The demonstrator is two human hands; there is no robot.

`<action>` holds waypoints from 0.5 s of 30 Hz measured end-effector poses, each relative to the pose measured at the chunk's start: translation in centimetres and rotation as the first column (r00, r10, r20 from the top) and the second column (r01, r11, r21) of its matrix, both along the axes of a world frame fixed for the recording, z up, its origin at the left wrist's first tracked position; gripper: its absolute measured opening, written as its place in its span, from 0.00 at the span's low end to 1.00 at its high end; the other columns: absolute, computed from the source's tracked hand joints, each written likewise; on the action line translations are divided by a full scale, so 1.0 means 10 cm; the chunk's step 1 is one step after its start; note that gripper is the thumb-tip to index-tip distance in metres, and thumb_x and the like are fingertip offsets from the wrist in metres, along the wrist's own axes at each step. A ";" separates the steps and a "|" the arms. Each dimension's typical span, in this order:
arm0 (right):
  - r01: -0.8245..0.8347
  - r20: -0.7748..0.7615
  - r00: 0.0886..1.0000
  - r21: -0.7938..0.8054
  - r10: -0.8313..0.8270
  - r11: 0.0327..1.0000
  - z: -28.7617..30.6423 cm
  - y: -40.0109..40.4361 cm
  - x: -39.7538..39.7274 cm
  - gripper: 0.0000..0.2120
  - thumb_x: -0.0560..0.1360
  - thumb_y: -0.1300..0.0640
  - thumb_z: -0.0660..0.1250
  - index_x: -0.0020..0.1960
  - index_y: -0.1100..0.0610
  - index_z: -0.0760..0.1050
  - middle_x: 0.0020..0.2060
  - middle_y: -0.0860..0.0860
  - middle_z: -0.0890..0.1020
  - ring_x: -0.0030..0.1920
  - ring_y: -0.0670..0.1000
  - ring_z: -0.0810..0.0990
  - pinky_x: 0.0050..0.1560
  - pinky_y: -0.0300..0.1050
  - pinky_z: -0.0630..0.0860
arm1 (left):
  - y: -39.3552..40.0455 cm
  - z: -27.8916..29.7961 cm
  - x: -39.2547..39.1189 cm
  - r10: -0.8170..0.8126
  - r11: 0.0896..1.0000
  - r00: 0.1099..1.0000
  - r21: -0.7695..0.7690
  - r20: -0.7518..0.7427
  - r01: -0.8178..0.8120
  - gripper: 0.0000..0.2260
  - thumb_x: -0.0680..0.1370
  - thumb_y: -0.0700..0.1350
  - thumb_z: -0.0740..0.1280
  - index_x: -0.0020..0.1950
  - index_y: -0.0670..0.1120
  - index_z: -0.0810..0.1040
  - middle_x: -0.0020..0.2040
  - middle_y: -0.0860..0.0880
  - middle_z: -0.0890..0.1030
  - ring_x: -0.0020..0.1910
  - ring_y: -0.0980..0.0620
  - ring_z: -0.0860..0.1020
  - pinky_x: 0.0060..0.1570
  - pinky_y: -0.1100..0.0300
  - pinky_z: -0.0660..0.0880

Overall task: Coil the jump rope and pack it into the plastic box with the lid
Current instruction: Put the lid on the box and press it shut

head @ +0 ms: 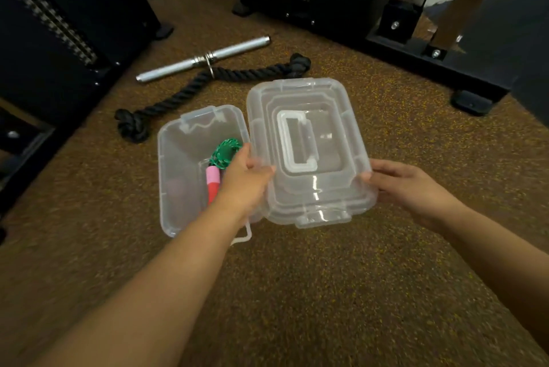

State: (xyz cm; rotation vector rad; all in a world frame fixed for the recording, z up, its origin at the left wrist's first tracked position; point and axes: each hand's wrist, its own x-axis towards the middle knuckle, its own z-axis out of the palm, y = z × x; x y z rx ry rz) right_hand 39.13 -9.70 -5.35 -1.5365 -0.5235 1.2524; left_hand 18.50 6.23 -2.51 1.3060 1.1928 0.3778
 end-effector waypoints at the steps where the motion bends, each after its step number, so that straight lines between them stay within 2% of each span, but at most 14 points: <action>1: -0.026 0.040 0.999 0.002 0.026 1.000 0.03 0.11 -0.11 0.10 0.75 0.61 0.66 0.56 0.55 0.79 0.49 0.54 0.85 0.48 0.51 0.84 0.47 0.43 0.82 | 0.07 0.03 -0.11 0.044 0.998 0.998 0.048 -0.034 -0.042 0.19 0.72 0.41 0.66 0.63 0.53 0.74 0.56 0.46 0.82 0.53 0.46 0.81 0.56 0.45 0.77; 3: -0.069 0.139 0.988 -0.023 0.071 0.997 0.05 0.36 -0.33 0.10 0.73 0.59 0.69 0.54 0.52 0.79 0.48 0.53 0.86 0.48 0.53 0.84 0.52 0.48 0.81 | 0.17 0.08 -0.34 0.148 0.984 0.987 0.107 -0.069 -0.141 0.15 0.75 0.39 0.63 0.57 0.54 0.77 0.53 0.45 0.83 0.51 0.45 0.82 0.50 0.47 0.80; 5: -0.103 0.228 0.968 -0.024 0.106 0.994 0.08 0.60 -0.55 0.08 0.71 0.55 0.71 0.50 0.47 0.80 0.47 0.53 0.86 0.48 0.53 0.84 0.54 0.53 0.80 | 0.25 0.11 -0.60 0.221 0.967 0.972 0.147 -0.077 -0.208 0.15 0.76 0.40 0.63 0.60 0.54 0.77 0.51 0.49 0.83 0.49 0.50 0.82 0.43 0.56 0.79; 7: -0.150 0.338 0.929 -0.027 0.150 0.988 0.10 0.81 -0.74 0.08 0.69 0.51 0.71 0.48 0.42 0.80 0.45 0.52 0.86 0.46 0.53 0.85 0.53 0.55 0.80 | 0.32 0.10 -0.85 0.256 0.955 0.961 0.181 -0.103 -0.235 0.16 0.76 0.41 0.63 0.61 0.55 0.77 0.51 0.53 0.83 0.49 0.53 0.82 0.46 0.57 0.78; 9: -0.197 0.431 0.881 -0.038 0.194 0.980 0.13 0.98 -0.91 0.11 0.70 0.51 0.71 0.52 0.43 0.80 0.42 0.50 0.86 0.43 0.52 0.84 0.47 0.51 0.82 | 0.38 0.07 -1.05 0.289 0.945 0.948 0.196 -0.134 -0.261 0.15 0.76 0.42 0.64 0.61 0.54 0.78 0.52 0.53 0.83 0.51 0.52 0.81 0.51 0.54 0.78; 11: -0.226 0.496 0.840 -0.050 0.221 0.973 0.15 1.11 -1.07 0.12 0.72 0.53 0.69 0.55 0.47 0.80 0.42 0.51 0.85 0.41 0.51 0.83 0.40 0.45 0.81 | 0.43 0.02 -1.19 0.319 0.939 0.934 0.190 -0.162 -0.287 0.14 0.75 0.41 0.65 0.59 0.54 0.79 0.52 0.52 0.82 0.51 0.51 0.81 0.50 0.55 0.78; 14: -0.247 0.521 0.812 -0.102 0.263 0.964 0.10 1.21 -1.21 0.11 0.74 0.56 0.66 0.55 0.49 0.80 0.40 0.46 0.80 0.36 0.45 0.79 0.30 0.31 0.73 | 0.49 -0.01 -1.28 0.338 0.935 0.923 0.176 -0.181 -0.308 0.13 0.75 0.40 0.65 0.56 0.54 0.79 0.52 0.52 0.82 0.50 0.51 0.81 0.50 0.55 0.77; 15: -0.248 0.530 0.800 -0.137 0.282 0.959 0.07 1.24 -1.23 0.10 0.74 0.55 0.66 0.55 0.48 0.80 0.41 0.46 0.79 0.35 0.43 0.77 0.29 0.32 0.71 | 0.52 -0.02 -1.29 0.338 0.935 0.921 0.180 -0.192 -0.306 0.12 0.75 0.40 0.64 0.54 0.55 0.79 0.51 0.52 0.82 0.50 0.51 0.81 0.50 0.55 0.77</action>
